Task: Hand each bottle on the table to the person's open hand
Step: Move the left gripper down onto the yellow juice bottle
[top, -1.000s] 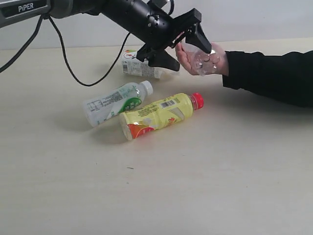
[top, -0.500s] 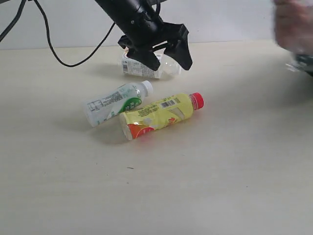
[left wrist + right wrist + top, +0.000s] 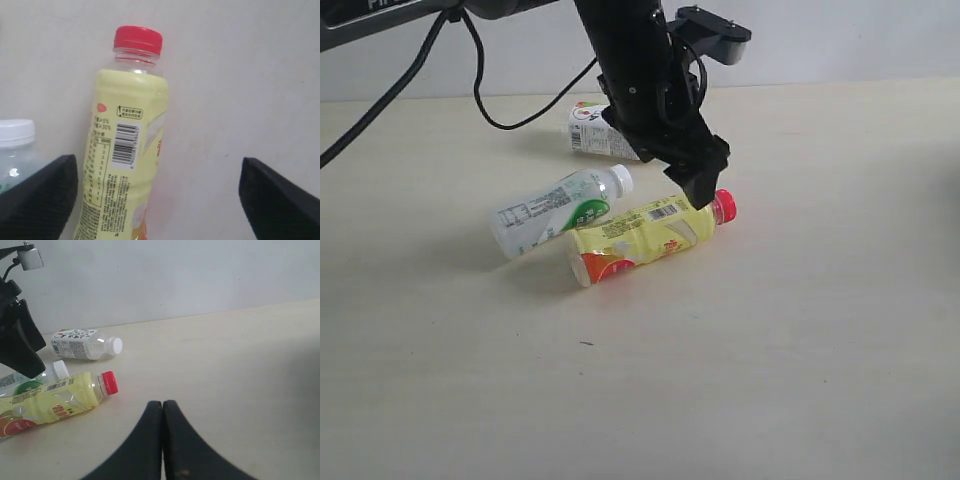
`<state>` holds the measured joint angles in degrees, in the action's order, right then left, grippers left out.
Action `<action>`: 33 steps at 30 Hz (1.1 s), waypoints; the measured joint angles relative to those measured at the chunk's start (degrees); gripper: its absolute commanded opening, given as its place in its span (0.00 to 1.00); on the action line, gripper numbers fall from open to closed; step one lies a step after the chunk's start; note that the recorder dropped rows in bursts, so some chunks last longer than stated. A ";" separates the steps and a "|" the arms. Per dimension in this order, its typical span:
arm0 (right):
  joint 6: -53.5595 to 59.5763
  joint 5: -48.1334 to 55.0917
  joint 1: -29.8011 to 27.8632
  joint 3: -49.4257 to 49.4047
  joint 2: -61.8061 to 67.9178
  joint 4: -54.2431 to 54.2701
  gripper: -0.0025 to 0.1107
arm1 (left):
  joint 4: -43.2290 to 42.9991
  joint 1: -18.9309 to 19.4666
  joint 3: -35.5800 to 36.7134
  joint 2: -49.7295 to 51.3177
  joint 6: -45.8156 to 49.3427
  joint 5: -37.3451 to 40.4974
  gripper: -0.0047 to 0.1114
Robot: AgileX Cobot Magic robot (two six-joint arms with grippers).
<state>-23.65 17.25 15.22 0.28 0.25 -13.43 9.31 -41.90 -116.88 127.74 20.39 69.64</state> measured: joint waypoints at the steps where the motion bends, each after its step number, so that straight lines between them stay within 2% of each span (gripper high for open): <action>1: 0.00 0.00 0.00 0.00 0.00 0.00 0.02 | -0.29 -0.27 0.00 0.00 0.46 0.05 0.76; 10: 0.00 0.00 0.00 0.00 0.00 0.00 0.02 | -5.13 -0.39 0.00 0.00 2.95 0.18 0.76; 33: 0.00 0.00 0.00 0.00 0.00 0.00 0.02 | -5.51 -0.39 -0.09 7.21 7.59 0.32 0.76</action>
<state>-23.65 17.25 15.22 0.28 0.25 -13.43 3.81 -42.29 -116.98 134.94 27.98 69.96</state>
